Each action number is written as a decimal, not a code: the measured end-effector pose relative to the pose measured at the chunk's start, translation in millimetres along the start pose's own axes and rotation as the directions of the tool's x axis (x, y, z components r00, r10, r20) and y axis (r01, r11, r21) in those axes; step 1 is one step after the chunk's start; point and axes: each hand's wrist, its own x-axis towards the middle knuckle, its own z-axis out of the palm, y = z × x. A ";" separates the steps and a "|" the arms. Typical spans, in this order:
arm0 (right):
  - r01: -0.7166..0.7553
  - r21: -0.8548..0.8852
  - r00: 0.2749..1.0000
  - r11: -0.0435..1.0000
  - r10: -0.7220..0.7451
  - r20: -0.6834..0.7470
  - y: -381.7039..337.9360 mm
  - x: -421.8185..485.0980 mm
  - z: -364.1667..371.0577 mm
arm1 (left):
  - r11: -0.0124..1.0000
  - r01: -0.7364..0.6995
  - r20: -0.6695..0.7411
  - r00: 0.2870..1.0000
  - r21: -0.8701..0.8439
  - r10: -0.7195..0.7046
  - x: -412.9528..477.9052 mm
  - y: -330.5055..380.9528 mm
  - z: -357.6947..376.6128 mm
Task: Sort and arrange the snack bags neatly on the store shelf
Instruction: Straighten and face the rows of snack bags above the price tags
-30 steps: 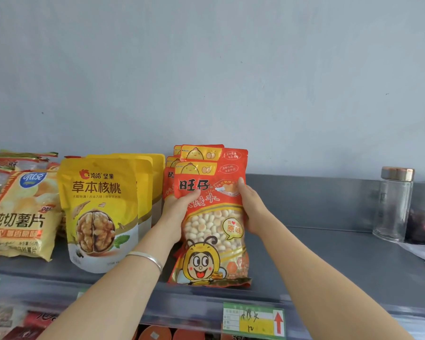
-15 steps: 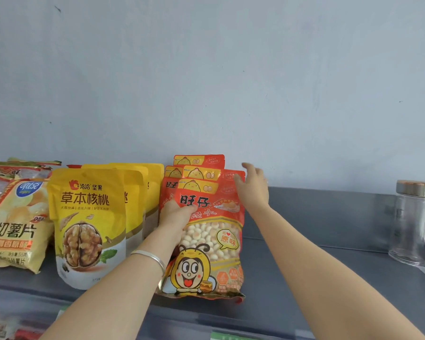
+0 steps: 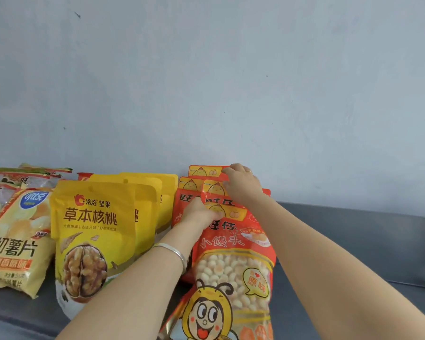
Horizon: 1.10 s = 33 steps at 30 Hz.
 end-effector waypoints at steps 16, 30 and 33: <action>-0.081 -0.232 0.980 0.969 0.120 0.159 -16.4 51.5 16.9 | 0.925 0.002 -0.071 0.997 0.381 0.027 17.6 -24.2 10.8; -0.128 -0.129 0.977 0.983 0.147 0.151 -12.0 44.9 27.1 | 0.907 -0.037 -0.044 0.997 0.420 0.061 10.9 -19.6 11.0; -0.082 -0.151 0.992 0.985 0.096 0.087 -4.7 37.0 23.0 | 0.925 -0.065 -0.019 0.997 0.373 0.078 7.3 -13.5 20.0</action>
